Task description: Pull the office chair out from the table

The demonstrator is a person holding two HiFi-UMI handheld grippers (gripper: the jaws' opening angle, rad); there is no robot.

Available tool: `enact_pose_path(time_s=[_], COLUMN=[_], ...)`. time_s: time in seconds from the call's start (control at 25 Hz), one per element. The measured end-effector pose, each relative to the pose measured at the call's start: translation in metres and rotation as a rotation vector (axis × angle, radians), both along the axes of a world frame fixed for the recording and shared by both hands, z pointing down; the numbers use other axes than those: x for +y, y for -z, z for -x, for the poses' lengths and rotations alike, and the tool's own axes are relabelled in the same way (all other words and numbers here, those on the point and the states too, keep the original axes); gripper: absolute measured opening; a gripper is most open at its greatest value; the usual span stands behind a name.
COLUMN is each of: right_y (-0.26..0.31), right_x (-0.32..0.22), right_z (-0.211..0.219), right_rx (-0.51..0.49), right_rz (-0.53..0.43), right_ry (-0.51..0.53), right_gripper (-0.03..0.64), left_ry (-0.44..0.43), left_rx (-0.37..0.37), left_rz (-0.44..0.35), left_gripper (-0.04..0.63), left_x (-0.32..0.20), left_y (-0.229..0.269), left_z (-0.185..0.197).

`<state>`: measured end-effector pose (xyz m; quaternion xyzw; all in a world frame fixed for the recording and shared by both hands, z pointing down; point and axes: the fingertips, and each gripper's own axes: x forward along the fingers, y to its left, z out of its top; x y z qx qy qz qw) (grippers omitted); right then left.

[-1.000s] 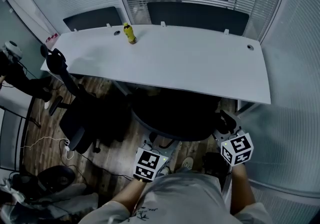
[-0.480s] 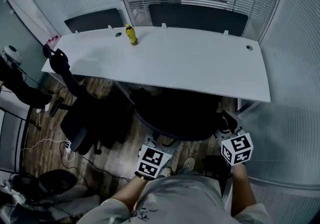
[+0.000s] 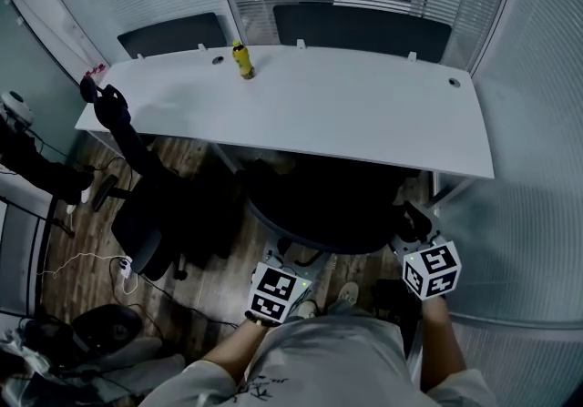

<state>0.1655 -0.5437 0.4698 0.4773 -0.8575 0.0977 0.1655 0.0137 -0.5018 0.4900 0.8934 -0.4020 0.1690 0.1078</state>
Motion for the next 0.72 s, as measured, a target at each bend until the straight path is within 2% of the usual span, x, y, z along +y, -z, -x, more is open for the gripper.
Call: enact_pose_path(time_s=[0.72], right_y=[0.006], right_x=[0.060], right_z=[0.034], right_rx=[0.023], right_rz=[-0.005], right_ry=[-0.061], right_gripper=[0.219], left_ry=[-0.058], left_rx=[0.004], left_rz=[-0.002], left_gripper=[0.308], left_x=[0.055], left_y=[0.004], left_z=[0.034])
